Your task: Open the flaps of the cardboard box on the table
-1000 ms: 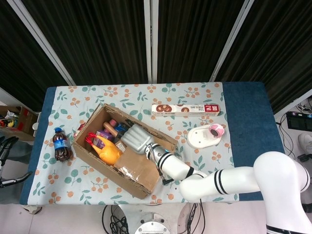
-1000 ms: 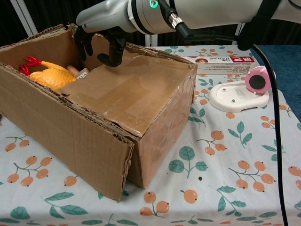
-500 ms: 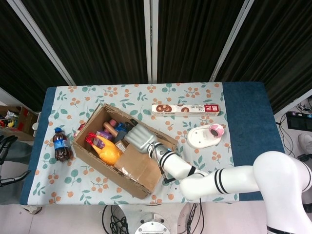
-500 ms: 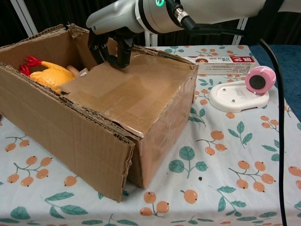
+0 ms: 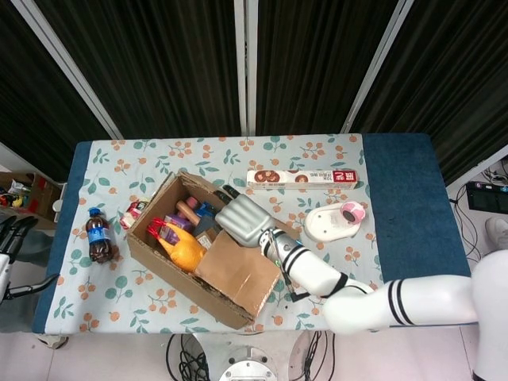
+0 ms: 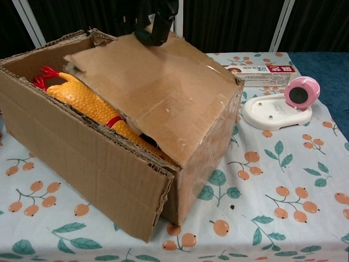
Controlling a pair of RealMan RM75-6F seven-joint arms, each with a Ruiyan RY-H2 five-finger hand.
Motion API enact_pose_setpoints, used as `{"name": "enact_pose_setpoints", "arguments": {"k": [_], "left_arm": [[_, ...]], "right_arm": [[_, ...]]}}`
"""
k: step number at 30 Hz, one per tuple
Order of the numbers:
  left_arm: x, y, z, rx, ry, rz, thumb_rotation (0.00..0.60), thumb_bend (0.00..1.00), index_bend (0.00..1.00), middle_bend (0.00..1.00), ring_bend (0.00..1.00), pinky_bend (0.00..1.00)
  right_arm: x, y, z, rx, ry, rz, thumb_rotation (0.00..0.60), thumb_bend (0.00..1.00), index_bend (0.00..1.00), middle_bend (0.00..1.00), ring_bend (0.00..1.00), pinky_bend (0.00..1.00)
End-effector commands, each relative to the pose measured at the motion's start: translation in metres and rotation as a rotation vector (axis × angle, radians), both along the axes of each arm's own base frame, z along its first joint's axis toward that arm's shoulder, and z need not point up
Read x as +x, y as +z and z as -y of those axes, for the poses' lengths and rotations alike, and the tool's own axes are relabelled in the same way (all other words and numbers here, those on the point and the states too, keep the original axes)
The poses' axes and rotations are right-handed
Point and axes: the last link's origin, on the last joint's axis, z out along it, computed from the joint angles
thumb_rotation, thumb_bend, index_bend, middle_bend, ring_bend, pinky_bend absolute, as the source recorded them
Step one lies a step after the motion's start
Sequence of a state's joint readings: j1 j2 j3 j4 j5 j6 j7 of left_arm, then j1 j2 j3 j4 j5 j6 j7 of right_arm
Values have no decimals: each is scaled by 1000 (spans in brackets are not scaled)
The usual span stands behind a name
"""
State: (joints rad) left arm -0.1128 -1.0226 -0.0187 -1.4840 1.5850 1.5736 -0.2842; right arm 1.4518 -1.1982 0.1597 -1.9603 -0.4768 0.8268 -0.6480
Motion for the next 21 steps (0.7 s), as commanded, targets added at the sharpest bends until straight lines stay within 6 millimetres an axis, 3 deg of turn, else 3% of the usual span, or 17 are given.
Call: {"name": "enact_pose_setpoints", "arguments": {"k": [1,10,21], "left_arm": [[4,-1,-3,-8,-6,-3,112,36,109,111,61,172],[17,-8,-9,-29,-24,-13,113,36,109,111,61,172],[38,-17,-12,-54,-47,-32,111,38,126,111,61,172]], "right_arm": [[-11,35,-13,-12,2,40,600,574,555,443,13,0],[-42,88,-44,-31,25,120,600,521,473,379,12,0],[-88,131,-80,-53,65,115,600,477,405,350,0,0]]}}
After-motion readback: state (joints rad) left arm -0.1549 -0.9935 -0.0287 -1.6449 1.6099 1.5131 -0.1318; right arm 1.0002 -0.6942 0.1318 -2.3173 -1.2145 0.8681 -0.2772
